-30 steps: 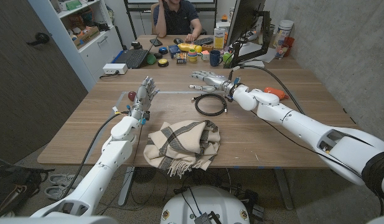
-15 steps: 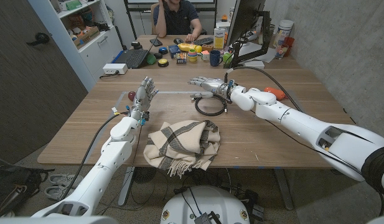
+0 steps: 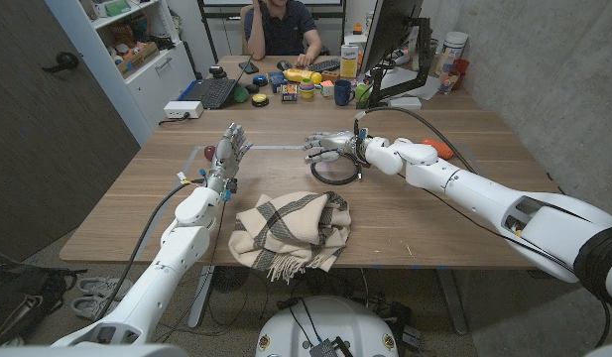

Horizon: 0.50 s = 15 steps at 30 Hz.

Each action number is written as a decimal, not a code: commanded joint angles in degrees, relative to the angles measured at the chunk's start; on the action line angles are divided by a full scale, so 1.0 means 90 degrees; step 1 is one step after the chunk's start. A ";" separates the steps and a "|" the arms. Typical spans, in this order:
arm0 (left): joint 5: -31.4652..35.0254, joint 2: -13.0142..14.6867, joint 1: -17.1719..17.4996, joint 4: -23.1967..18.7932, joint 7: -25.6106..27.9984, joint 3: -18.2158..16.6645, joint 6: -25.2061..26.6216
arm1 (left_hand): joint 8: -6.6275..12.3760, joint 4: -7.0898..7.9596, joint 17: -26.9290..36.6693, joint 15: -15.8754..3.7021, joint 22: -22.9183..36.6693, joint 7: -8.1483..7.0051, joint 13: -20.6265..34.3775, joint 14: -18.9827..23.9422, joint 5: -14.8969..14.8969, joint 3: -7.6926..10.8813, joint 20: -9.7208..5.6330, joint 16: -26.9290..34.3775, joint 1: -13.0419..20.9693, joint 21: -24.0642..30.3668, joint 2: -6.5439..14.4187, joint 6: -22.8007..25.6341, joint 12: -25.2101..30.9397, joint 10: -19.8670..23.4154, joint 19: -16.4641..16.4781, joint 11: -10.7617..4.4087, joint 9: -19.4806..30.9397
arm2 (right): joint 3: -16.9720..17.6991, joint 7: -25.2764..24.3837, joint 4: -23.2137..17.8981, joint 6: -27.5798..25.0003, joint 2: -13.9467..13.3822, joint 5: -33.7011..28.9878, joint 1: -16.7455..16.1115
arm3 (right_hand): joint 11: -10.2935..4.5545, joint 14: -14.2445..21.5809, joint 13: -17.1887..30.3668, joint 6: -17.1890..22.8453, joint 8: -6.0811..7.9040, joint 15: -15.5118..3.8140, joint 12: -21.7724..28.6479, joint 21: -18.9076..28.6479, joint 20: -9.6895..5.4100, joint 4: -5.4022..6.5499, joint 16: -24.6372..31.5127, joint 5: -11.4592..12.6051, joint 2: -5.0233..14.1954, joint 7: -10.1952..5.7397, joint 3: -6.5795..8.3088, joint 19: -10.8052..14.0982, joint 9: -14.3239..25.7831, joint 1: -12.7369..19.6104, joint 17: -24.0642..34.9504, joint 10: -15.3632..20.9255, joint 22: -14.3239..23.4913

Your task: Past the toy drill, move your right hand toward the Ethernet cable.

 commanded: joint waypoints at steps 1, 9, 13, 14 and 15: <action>-0.0007 -0.0013 0.0028 -0.0015 0.0005 -0.0022 -0.0021 | 0.0038 0.0021 0.0035 0.0005 0.0018 -0.0040 0.0029 -0.0021 0.0041 -0.0027 0.0027 0.0045 -0.0045 -0.0011 0.0103 -0.0018 0.0037 -0.0019 0.0058 -0.0014 0.0034 | -0.0098 0.0200 0.0208 0.0056 0.0082 0.0082 0.0135 | -0.0016 0.0202 -0.0005 0.0313 -0.0017 -0.0260 0.0092 -0.0096 -0.0026 0.0026 0.0051 0.0009 -0.0054 0.0051 0.0070 0.0127 -0.0008 0.0003 0.0003 0.0432 0.0007; -0.0002 -0.0009 0.0011 0.0005 -0.0016 -0.0016 -0.0014 | 0.0033 0.0022 0.0035 0.0005 0.0018 -0.0026 0.0029 -0.0034 0.0045 -0.0042 0.0030 0.0039 -0.0046 -0.0032 0.0105 -0.0044 0.0031 -0.0031 0.0048 -0.0003 0.0035 | -0.0138 0.0288 0.0188 -0.0055 0.0101 0.0099 0.0141 | -0.0024 0.0345 -0.0007 0.0463 -0.0052 -0.0281 0.0088 -0.0195 -0.0079 0.0006 0.0049 0.0020 -0.0072 0.0045 0.0112 0.0129 -0.0010 0.0037 -0.0002 0.0686 0.0008; -0.0009 -0.0018 -0.0001 0.0020 -0.0022 -0.0014 -0.0014 | 0.0033 0.0021 0.0034 0.0004 0.0018 -0.0022 0.0029 -0.0033 0.0047 -0.0048 0.0035 0.0038 -0.0045 -0.0039 0.0104 -0.0048 0.0031 -0.0032 0.0049 -0.0009 0.0035 | -0.0143 0.0276 0.0182 -0.0052 0.0096 0.0114 0.0141 | -0.0027 0.0382 -0.0008 0.0479 -0.0075 -0.0295 0.0066 -0.0233 -0.0065 -0.0012 0.0043 0.0025 -0.0072 0.0013 0.0135 0.0113 -0.0011 0.0067 -0.0006 0.0713 0.0007; -0.0010 -0.0021 -0.0004 0.0024 -0.0023 -0.0012 -0.0014 | 0.0034 0.0021 0.0034 0.0004 0.0018 -0.0017 0.0029 -0.0034 0.0047 -0.0049 0.0037 0.0038 -0.0045 -0.0040 0.0104 -0.0047 0.0030 -0.0032 0.0049 -0.0008 0.0035 | -0.0135 0.0270 0.0174 -0.0055 0.0093 0.0128 0.0135 | -0.0028 0.0384 -0.0008 0.0464 -0.0088 -0.0294 0.0059 -0.0240 -0.0060 -0.0018 0.0039 0.0026 -0.0072 -0.0001 0.0141 0.0115 -0.0011 0.0076 -0.0006 0.0714 0.0007; -0.0004 -0.0020 -0.0006 0.0026 -0.0023 -0.0009 -0.0013 | 0.0034 0.0021 0.0034 0.0004 0.0018 -0.0016 0.0029 -0.0030 0.0048 -0.0050 0.0036 0.0039 -0.0045 -0.0040 0.0104 -0.0047 0.0030 -0.0034 0.0051 -0.0005 0.0035 | -0.0135 0.0260 0.0172 -0.0061 0.0091 0.0126 0.0134 | -0.0029 0.0390 -0.0008 0.0456 -0.0096 -0.0294 0.0053 -0.0245 -0.0050 -0.0022 0.0038 0.0027 -0.0072 -0.0010 0.0146 0.0117 -0.0011 0.0083 -0.0007 0.0714 0.0007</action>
